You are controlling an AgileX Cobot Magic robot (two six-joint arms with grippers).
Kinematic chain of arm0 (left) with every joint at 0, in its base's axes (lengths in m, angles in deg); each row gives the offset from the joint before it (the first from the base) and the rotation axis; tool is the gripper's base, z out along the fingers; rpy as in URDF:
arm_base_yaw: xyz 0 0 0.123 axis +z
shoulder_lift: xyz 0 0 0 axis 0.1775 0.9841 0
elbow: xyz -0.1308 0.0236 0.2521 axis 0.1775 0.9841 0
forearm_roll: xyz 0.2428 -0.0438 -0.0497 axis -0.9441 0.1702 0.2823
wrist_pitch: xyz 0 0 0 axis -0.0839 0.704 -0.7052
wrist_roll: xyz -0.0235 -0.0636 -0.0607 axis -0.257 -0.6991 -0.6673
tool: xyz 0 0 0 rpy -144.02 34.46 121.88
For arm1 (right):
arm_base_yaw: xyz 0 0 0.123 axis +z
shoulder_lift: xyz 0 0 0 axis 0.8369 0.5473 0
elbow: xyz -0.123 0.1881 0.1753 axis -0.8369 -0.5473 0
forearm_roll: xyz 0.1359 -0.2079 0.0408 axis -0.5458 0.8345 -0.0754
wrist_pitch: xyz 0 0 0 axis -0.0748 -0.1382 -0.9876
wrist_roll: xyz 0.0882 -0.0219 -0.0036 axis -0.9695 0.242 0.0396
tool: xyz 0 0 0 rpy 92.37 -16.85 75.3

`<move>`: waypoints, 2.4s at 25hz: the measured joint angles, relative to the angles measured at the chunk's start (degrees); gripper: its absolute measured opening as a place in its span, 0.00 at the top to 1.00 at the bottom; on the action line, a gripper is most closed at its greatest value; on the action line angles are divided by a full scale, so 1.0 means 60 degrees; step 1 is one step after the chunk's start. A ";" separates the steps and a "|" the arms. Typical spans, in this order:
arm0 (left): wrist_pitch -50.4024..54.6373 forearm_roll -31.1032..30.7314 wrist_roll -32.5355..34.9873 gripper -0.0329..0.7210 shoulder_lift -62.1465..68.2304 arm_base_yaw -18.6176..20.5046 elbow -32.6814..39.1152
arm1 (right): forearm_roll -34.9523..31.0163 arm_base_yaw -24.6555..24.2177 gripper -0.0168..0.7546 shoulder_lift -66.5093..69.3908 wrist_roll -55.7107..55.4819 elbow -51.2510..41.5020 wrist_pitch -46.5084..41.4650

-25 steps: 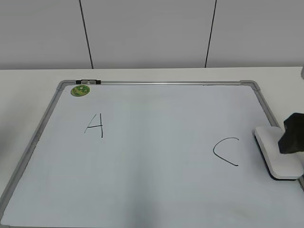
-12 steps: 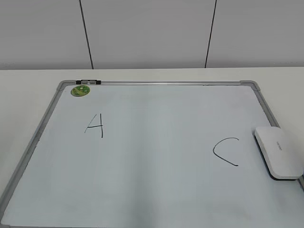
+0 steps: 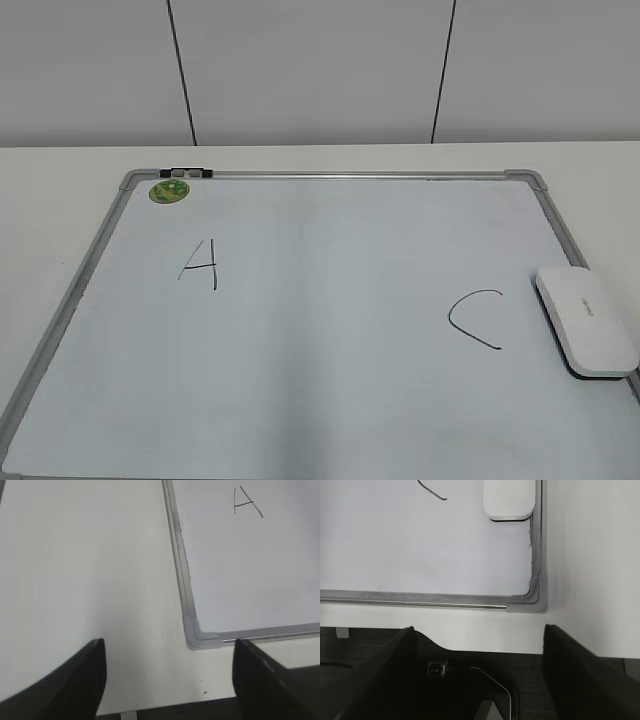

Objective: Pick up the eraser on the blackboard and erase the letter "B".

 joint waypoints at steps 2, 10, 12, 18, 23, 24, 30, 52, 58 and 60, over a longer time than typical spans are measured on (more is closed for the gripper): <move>0.0235 -0.0201 0.0000 0.19 -0.0441 -0.0037 0.0000 | 0.0169 0.0014 0.23 -0.0522 0.0000 0.0000 -0.0221; 0.0438 -0.0468 0.0000 0.19 -0.1144 -0.0055 0.0375 | 0.1183 0.0044 0.23 -0.1799 -0.0020 -0.0014 -0.0548; 0.0456 -0.0511 0.0000 0.19 -0.1232 -0.0055 0.0465 | 0.1289 0.0044 0.23 -0.1820 -0.0020 -0.0159 -0.0436; 0.0156 -0.0556 0.0000 0.20 -0.1271 -0.0055 0.0557 | 0.1348 0.0061 0.23 -0.1837 -0.0020 -0.0475 0.0046; -0.0322 -0.0556 0.0000 0.23 -0.1271 -0.0055 0.0840 | 0.1348 0.0061 0.23 -0.1837 -0.0037 -0.0474 0.0137; -0.0361 -0.0556 0.0000 0.23 -0.1271 -0.0055 0.0858 | 0.1348 0.0061 0.23 -0.1837 -0.0037 -0.0474 0.0137; -0.0411 -0.0556 0.0000 0.28 -0.1271 -0.0055 0.0858 | 0.1348 0.0061 0.23 -0.1837 -0.0037 -0.0474 0.0137; -0.0432 -0.0556 0.0000 0.33 -0.2209 0.0752 0.0873 | 0.1348 -0.0656 0.23 -0.3518 -0.0037 -0.0474 0.0151; -0.0432 -0.0556 0.0000 0.33 -0.2209 0.1084 0.0873 | 0.1348 -0.0883 0.23 -0.4008 -0.0037 -0.0474 0.0151; -0.0432 -0.0556 0.0000 0.33 -0.2209 0.1144 0.0873 | 0.1348 -0.0887 0.23 -0.4024 -0.0037 -0.0474 0.0151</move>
